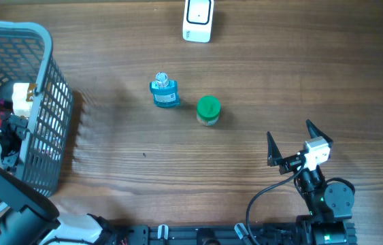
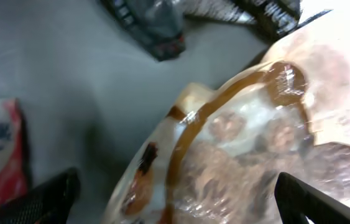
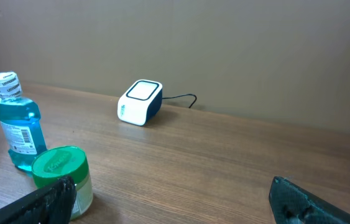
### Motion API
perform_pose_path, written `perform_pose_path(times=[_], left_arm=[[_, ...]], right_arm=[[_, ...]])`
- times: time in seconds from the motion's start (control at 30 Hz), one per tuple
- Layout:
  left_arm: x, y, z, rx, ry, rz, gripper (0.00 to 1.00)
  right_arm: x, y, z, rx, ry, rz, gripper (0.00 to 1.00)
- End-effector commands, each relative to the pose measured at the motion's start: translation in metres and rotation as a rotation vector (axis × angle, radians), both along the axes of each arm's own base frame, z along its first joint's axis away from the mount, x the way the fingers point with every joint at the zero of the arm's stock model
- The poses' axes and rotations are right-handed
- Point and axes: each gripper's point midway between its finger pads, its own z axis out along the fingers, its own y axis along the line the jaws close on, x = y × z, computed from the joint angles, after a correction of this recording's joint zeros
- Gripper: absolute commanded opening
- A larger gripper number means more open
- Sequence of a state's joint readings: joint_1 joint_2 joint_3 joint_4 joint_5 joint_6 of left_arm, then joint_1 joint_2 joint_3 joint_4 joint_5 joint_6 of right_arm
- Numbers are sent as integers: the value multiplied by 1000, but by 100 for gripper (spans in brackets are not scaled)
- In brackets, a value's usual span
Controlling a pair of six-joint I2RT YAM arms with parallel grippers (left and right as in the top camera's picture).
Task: Scan the item barcode
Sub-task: 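Reach into the basket and grasp the clear snack bag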
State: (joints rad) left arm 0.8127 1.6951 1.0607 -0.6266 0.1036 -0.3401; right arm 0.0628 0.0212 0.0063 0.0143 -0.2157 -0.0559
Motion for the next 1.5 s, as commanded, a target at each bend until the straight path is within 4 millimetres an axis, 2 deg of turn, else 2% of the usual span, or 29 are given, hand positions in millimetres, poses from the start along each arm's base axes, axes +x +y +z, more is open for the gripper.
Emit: perform_pose_path(times=[0.0, 0.07, 0.2, 0.3, 0.37, 0.43, 0.6, 0.63, 0.67, 0.7, 0.83, 0.87, 0.97, 1.2, 1.23, 1.3, 1.47], left_arm=[[18, -7, 6, -45, -107, -26, 100], [30, -11, 11, -66, -171, -50, 100], [30, -10, 10, -60, -176, -50, 100], [34, -17, -2, -99, -197, -64, 100], [40, -29, -16, -162, -240, -88, 100], [39, -33, -29, -191, -230, -88, 100], [47, -27, -26, -169, -269, -99, 99], [48, -27, -26, -168, -270, -99, 97], [48, -28, -25, -174, -276, -102, 82], [52, -32, -23, -196, -300, -114, 73], [55, -37, -19, -223, -325, -123, 66], [56, -40, -17, -235, -335, -128, 59], [65, -48, 2, -264, -419, -167, 51], [63, -45, 63, -135, -495, -186, 50], [60, -47, 79, -107, -512, -192, 50], [55, -49, 96, -70, -525, -184, 50], [43, -61, 171, 54, -665, -165, 49]], right_arm=[[0, -1, 2, 10, -5, -5, 100], [0, -1, 2, 11, -5, -5, 100], [0, -1, 2, 11, -5, -5, 100], [0, -1, 2, 11, -5, -5, 100], [0, -1, 2, 10, -5, -5, 100], [0, -1, 2, 10, -5, -5, 100], [0, -1, 2, 11, -5, -5, 100], [0, -1, 2, 11, -5, -5, 100], [0, -1, 2, 11, -5, -5, 100], [0, -1, 2, 11, -5, -5, 100], [0, -1, 2, 11, -5, -5, 100], [0, -1, 2, 11, -5, -5, 100], [0, -1, 2, 10, -5, -5, 100], [0, -1, 2, 11, -5, -5, 100], [0, -1, 2, 11, -5, -5, 100], [0, -1, 2, 11, -5, -5, 100], [0, -1, 2, 11, -5, -5, 100]])
